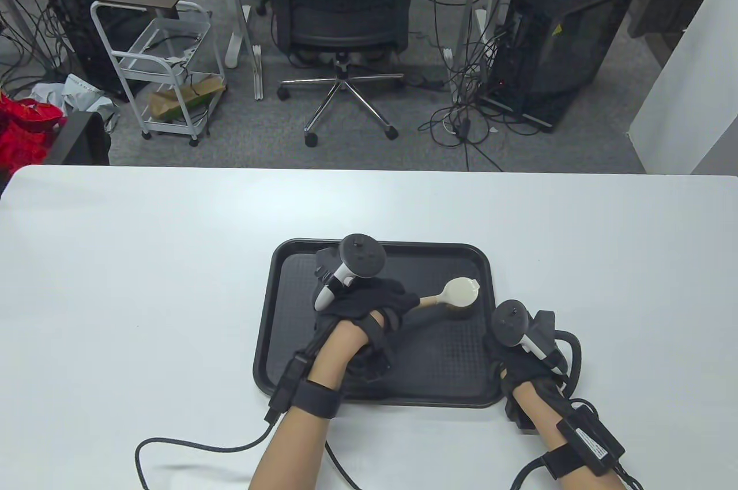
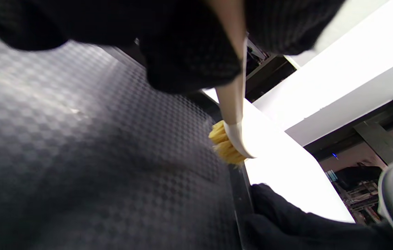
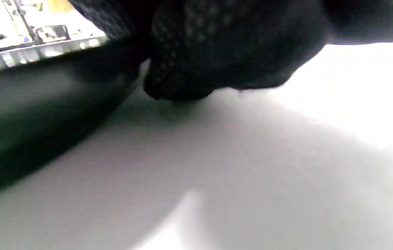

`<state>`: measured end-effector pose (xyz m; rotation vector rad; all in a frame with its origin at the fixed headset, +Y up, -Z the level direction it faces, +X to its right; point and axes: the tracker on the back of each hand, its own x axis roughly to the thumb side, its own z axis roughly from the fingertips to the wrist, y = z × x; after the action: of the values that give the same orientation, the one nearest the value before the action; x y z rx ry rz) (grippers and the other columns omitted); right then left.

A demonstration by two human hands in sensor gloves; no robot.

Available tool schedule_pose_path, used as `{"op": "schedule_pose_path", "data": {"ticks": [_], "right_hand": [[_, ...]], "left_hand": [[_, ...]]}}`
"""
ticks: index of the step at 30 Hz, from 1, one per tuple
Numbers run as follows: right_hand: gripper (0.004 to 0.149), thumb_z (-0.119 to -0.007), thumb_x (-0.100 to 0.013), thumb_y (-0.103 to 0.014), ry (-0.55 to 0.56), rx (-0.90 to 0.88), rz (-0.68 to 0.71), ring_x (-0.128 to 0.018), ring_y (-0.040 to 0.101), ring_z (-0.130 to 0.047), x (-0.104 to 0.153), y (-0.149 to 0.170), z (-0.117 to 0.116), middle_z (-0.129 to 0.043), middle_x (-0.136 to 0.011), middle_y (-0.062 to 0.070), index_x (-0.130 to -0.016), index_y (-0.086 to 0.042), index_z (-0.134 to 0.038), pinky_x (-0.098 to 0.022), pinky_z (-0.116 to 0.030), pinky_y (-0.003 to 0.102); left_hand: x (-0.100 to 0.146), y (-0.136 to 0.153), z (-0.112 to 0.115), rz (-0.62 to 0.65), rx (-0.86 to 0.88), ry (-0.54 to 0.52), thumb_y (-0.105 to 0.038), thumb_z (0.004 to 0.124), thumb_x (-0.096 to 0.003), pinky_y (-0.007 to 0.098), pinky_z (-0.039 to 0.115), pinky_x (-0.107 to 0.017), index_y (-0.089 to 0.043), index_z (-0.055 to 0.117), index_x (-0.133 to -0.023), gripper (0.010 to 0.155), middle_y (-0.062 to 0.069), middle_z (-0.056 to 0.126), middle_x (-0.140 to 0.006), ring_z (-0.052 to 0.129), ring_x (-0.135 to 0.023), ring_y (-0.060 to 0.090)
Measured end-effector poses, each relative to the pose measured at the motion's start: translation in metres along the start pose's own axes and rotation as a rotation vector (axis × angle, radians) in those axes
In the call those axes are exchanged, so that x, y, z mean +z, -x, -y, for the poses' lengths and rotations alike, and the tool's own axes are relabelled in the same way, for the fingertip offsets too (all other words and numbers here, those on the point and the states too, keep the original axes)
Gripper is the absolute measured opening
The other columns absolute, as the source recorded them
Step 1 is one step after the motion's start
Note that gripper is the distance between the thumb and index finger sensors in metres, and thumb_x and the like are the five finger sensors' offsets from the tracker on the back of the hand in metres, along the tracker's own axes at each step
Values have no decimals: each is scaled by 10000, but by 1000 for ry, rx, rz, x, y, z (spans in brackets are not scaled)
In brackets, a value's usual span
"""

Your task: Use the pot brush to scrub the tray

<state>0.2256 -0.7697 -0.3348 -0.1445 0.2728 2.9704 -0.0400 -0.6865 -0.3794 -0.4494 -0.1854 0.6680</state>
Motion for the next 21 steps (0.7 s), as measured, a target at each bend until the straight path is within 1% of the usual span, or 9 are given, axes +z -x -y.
{"op": "schedule_pose_path", "data": {"ticks": [4, 7, 9, 12, 15, 17, 21], "right_hand": [[595, -753, -472, -356, 2, 5, -1, -159, 235, -961, 0, 0, 0, -975, -403, 52, -955, -44, -599, -217, -826, 449], [594, -752, -473, -357, 2, 3, -1, -159, 233, -961, 0, 0, 0, -974, -403, 51, -955, -46, -600, -216, -827, 447], [594, -752, -473, -356, 1, 5, -1, -158, 235, -961, 0, 0, 0, -975, -403, 52, -955, -45, -599, -216, -827, 449], [594, -753, -473, -356, 0, 2, -1, -159, 235, -961, 0, 0, 0, -975, -402, 52, -954, -44, -600, -217, -826, 449], [594, -752, -473, -356, 1, 5, -1, -159, 235, -960, 0, -1, 0, -975, -402, 52, -954, -44, -600, -216, -826, 449], [593, -752, -473, -356, 1, 4, -1, -159, 235, -960, 0, 0, 0, -975, -402, 52, -954, -45, -599, -216, -827, 449], [593, -752, -474, -357, 1, 4, -1, -159, 235, -960, 0, -1, 0, -975, -402, 52, -954, -44, -599, -216, -826, 449]], "left_hand": [[-6, -5, 20, -20, -11, 34, -512, 804, -397, 483, 868, -365, -71, 830, -809, 604, 17, 1051, -487, 975, -131, 165], [-12, -2, 28, -23, 1, 59, -512, 800, -398, 480, 869, -362, -69, 830, -808, 605, 20, 1052, -494, 975, -130, 162], [-13, 2, 30, -42, 8, 58, -509, 802, -398, 484, 864, -363, -70, 828, -810, 603, 24, 1051, -496, 973, -131, 166], [-12, 4, 27, -64, -9, 41, -510, 806, -397, 484, 859, -372, -80, 829, -813, 599, 23, 1047, -492, 968, -134, 170], [-10, 8, 24, -96, -11, 81, -514, 810, -398, 485, 851, -384, -91, 828, -818, 596, 24, 1042, -491, 964, -141, 176], [-8, 11, 19, -128, -26, 108, -515, 812, -400, 488, 846, -393, -94, 826, -822, 597, 26, 1038, -495, 962, -147, 181], [-4, 22, 4, -185, -53, 98, -517, 816, -397, 489, 844, -397, -99, 829, -821, 596, 25, 1038, -495, 961, -150, 182]]}}
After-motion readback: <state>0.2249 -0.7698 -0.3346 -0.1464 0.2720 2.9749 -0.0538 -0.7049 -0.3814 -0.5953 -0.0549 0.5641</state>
